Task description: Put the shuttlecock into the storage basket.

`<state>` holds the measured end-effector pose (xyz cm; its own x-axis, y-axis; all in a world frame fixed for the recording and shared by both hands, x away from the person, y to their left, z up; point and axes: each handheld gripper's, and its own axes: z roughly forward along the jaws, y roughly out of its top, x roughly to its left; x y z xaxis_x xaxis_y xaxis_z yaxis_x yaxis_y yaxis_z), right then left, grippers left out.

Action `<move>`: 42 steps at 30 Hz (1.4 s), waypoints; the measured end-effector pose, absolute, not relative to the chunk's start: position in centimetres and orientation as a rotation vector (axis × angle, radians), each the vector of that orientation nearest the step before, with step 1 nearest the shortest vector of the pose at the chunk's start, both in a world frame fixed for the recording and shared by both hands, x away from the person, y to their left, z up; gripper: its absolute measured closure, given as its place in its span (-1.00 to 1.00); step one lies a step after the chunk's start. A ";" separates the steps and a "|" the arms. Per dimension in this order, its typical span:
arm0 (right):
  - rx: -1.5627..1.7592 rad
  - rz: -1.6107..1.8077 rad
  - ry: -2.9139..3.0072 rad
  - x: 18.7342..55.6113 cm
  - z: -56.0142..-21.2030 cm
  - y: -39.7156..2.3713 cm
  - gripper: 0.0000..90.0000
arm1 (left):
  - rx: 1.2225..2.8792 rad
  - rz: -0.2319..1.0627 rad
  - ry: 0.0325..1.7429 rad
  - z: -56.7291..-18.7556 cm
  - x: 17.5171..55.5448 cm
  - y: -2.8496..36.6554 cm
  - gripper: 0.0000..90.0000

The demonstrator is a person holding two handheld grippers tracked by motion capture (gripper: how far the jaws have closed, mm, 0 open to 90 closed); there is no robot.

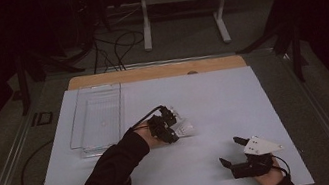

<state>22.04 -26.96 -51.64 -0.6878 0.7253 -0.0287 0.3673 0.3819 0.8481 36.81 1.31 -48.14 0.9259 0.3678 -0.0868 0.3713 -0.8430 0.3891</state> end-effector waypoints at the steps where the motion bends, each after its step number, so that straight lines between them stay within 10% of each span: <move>1: 0.947 1.230 2.249 22.0 -51.6 -27.0 -0.73 | 2.687 -0.017 0.535 -48.0 36.7 1.4 0.46; 42: 0.951 1.223 2.253 22.1 -51.7 -26.9 -0.73 | 2.715 -0.065 0.504 -43.1 35.4 3.4 0.46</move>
<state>22.10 -26.90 -51.73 -0.6860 0.7271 -0.0279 0.3729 0.3842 0.8446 35.44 3.40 -43.14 0.9348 0.3370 -0.1119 0.3543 -0.8646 0.3562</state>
